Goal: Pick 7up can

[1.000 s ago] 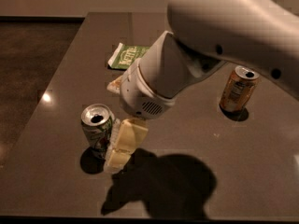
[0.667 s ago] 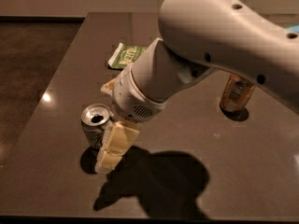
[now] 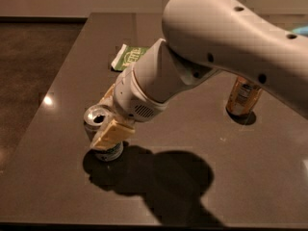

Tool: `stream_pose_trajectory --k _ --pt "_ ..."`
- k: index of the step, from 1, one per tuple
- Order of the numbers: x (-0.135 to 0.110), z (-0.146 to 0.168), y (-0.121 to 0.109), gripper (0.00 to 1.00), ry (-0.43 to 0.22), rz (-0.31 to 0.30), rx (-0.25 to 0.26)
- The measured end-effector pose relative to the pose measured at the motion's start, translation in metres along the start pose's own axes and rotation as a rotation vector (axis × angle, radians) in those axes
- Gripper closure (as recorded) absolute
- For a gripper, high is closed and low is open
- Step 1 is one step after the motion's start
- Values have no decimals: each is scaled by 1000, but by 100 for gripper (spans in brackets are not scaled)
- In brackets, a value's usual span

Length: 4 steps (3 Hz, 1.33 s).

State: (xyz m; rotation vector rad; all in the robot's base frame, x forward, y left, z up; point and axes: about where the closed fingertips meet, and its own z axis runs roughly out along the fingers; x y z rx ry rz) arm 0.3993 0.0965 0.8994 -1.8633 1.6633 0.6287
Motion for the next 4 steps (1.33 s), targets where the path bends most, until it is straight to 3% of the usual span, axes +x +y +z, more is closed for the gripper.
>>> stream_pose_trajectory --k 2,3,4 --pt "-4 -27 -10 87 -23 5 12" --pt "-20 -57 -12 100 -25 -26 9" --pt "-41 -90 -9 100 -29 -78 2"
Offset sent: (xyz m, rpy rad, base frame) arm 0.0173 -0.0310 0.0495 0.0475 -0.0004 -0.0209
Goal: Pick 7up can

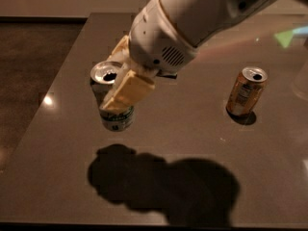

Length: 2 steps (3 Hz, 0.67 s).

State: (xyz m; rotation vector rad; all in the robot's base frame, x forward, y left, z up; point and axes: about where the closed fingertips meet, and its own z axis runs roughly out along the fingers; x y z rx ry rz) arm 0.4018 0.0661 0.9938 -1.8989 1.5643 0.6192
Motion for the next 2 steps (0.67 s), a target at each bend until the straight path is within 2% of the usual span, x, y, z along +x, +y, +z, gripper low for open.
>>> stream_pose_trajectory --k 1,2 --pt "-33 -43 8 100 -12 -80 -23" --pt "-33 -43 8 100 -12 -80 -23"
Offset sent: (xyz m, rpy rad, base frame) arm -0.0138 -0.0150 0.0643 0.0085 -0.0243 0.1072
